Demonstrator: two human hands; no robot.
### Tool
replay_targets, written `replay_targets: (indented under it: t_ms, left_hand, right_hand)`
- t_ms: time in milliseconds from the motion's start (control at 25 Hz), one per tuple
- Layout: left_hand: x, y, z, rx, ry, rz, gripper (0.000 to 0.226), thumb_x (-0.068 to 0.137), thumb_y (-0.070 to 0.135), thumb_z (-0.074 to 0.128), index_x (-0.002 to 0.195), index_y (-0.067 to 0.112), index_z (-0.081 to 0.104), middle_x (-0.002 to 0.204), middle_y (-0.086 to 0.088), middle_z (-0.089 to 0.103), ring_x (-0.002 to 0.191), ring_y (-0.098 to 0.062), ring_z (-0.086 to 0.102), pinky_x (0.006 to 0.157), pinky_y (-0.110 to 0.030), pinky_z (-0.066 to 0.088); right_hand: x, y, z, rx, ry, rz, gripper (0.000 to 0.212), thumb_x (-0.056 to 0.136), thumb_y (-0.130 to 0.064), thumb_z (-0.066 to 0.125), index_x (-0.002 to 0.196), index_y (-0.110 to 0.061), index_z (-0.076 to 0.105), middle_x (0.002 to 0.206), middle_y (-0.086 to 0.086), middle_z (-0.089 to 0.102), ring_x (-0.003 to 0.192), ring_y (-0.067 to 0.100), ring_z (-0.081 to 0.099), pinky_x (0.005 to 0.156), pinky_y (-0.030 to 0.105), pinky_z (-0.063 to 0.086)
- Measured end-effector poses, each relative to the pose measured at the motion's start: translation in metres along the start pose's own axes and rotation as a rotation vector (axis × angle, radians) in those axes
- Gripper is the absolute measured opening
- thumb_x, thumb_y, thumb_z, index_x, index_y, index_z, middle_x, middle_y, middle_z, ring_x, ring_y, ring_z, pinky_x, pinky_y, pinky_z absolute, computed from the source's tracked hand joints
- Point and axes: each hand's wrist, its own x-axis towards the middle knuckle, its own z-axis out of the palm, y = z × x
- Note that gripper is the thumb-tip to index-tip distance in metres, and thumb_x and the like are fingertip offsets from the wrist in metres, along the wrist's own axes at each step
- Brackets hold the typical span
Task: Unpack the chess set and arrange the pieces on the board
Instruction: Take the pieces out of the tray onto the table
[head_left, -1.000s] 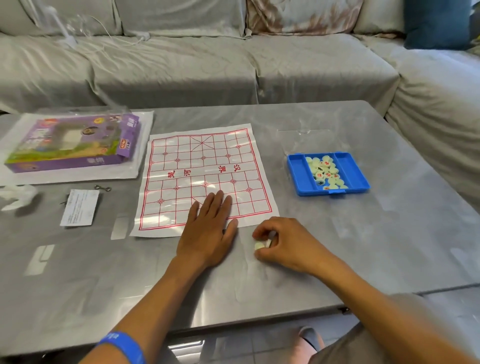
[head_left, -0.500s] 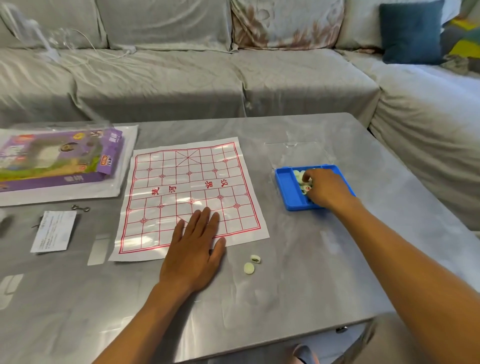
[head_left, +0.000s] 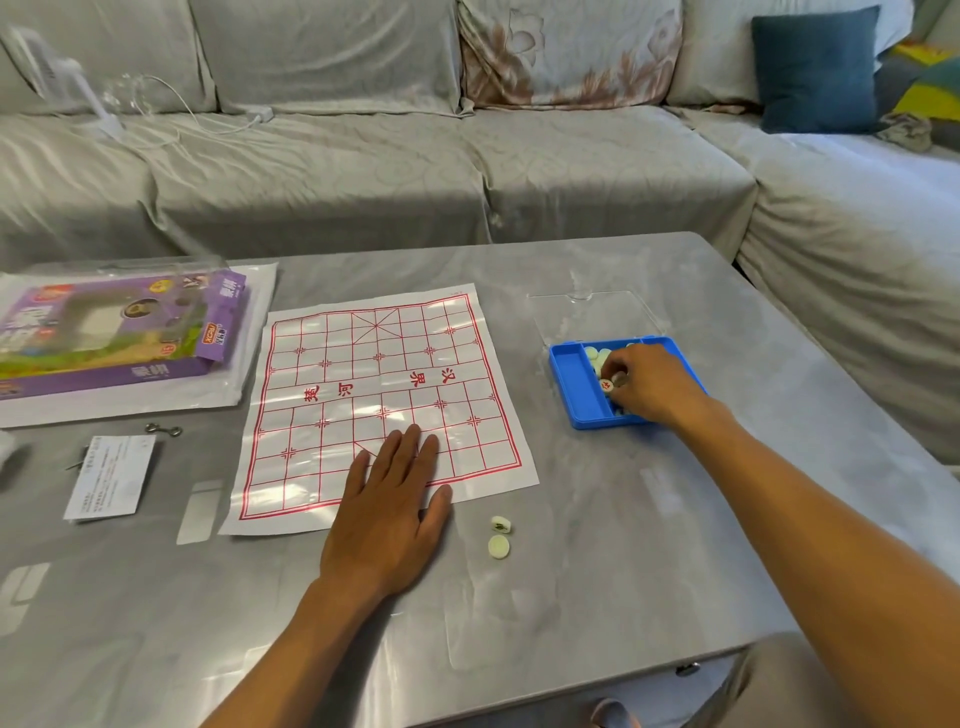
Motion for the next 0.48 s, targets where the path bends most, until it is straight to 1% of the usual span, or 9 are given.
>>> replay_targets:
  t_ms: [240,320,400,440,480]
  left_hand:
    - [0.0002,0.0011,-0.0011,0.0,0.0,0.0,0.078,0.065,0.073,-0.033,0.136,0.041,-0.03,0.152,0.014,-0.028,0.142,-0.01,-0.023,0.119,-0.037,-0.011]
    - [0.0004,0.0007,-0.0013,-0.006,0.004,-0.003,0.079,0.065,0.074,-0.033,0.136,0.041,-0.029,0.152,0.014,-0.027,0.142,-0.01,-0.023,0.119,-0.037,-0.011]
    - [0.0002,-0.0003,-0.0006,-0.008,0.006,-0.004,0.079,0.065,0.074,-0.033,0.137,0.041,-0.028,0.153,0.013,-0.027,0.142,-0.009,-0.023,0.119,-0.037,-0.011]
    - [0.0004,-0.0004,-0.0001,-0.014,0.008,-0.004,0.08,0.065,0.074,-0.033,0.137,0.041,-0.027,0.153,0.013,-0.026,0.142,-0.009,-0.022,0.119,-0.037,-0.011]
    - [0.0005,-0.0004,0.0002,-0.021,0.012,-0.002,0.08,0.066,0.075,-0.032,0.138,0.041,-0.026,0.153,0.013,-0.025,0.143,-0.009,-0.021,0.119,-0.037,-0.011]
  right_hand:
    - [0.0015,-0.0037,-0.002,-0.009,-0.018,0.027,0.021,0.08,-0.008,0.069,0.1,-0.012,0.068,0.1,0.004,0.068,0.087,0.017,0.061,0.079,0.03,0.053]
    - [0.0004,-0.0021,0.0005,0.051,0.03,0.067,0.02,0.078,-0.008,0.07,0.098,-0.012,0.07,0.098,0.003,0.069,0.085,0.015,0.06,0.072,0.025,0.051]
    - [0.0,0.0018,0.0014,0.132,0.101,0.118,0.015,0.078,-0.006,0.07,0.092,-0.012,0.073,0.093,0.0,0.068,0.081,0.012,0.057,0.061,0.018,0.042]
    - [-0.0011,0.003,0.0006,0.167,0.133,0.145,0.014,0.078,-0.006,0.069,0.089,-0.012,0.075,0.09,-0.001,0.066,0.08,0.011,0.055,0.06,0.018,0.04]
    - [-0.002,0.0043,-0.0007,0.207,0.159,0.173,0.013,0.077,-0.005,0.069,0.086,-0.012,0.075,0.089,0.0,0.066,0.081,0.012,0.056,0.062,0.02,0.042]
